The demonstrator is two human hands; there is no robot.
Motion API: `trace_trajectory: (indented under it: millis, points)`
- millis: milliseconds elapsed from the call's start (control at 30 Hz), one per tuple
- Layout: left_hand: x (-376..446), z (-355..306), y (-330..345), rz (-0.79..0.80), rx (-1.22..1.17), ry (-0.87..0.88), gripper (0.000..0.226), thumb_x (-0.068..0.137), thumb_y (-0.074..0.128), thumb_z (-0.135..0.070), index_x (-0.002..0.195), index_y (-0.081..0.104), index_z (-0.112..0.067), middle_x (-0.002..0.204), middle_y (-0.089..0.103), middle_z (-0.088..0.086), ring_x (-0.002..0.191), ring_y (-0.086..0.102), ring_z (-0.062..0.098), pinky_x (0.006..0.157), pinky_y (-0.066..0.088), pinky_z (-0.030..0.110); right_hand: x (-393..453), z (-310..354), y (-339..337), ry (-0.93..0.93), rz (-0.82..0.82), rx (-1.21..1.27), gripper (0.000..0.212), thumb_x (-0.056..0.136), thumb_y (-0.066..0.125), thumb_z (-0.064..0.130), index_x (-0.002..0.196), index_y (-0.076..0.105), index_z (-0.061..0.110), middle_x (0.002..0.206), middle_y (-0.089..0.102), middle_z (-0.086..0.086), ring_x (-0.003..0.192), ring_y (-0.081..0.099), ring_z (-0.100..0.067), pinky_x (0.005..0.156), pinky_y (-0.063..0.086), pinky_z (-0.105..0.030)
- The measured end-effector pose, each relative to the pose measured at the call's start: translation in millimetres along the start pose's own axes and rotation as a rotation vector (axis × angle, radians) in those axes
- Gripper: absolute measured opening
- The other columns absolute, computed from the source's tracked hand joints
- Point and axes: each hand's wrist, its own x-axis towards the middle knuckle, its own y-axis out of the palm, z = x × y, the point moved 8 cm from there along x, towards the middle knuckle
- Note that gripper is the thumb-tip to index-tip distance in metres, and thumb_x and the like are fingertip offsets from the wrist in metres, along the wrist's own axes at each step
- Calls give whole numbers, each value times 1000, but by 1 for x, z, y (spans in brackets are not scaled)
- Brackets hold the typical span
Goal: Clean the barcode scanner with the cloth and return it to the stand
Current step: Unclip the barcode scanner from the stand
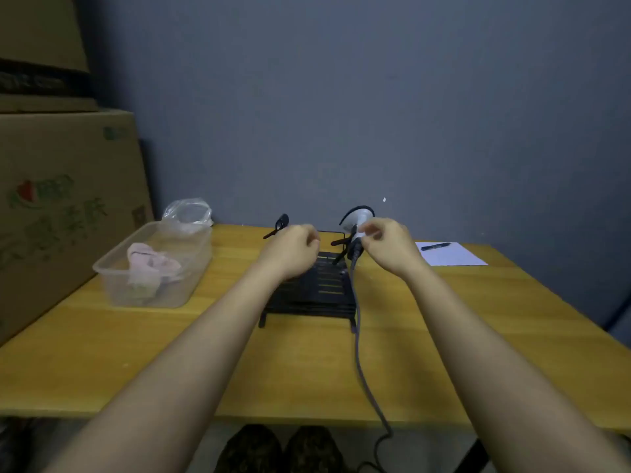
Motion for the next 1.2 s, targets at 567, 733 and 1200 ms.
trace_trajectory:
  millis: [567,733,1200]
  points:
    - [137,52,127,375,3,-106,79,82,65,-39,144,26,-9,145,42,12,128,45,29,101,43,45,74,-89,72,339,243,-183,67,79,33,76,62,53,15,66,64,-5,69,63,-26,65,49,-36]
    - [158,51,149,336,-16,39,33,78,65,-35,106,57,-19,98,64,2,92,61,25,77,52,41,73,-97,75,318,215,-113,81,74,39,79,67,66,4,59,69,-7,62,67,-23,74,55,-46]
    - [163,52,165,135,49,200,35,85,51,-35,61,30,-21,64,40,-1,79,42,21,58,29,34,65,-98,76,309,31,-138,53,81,48,59,59,51,11,58,55,-2,52,50,-21,45,30,-28]
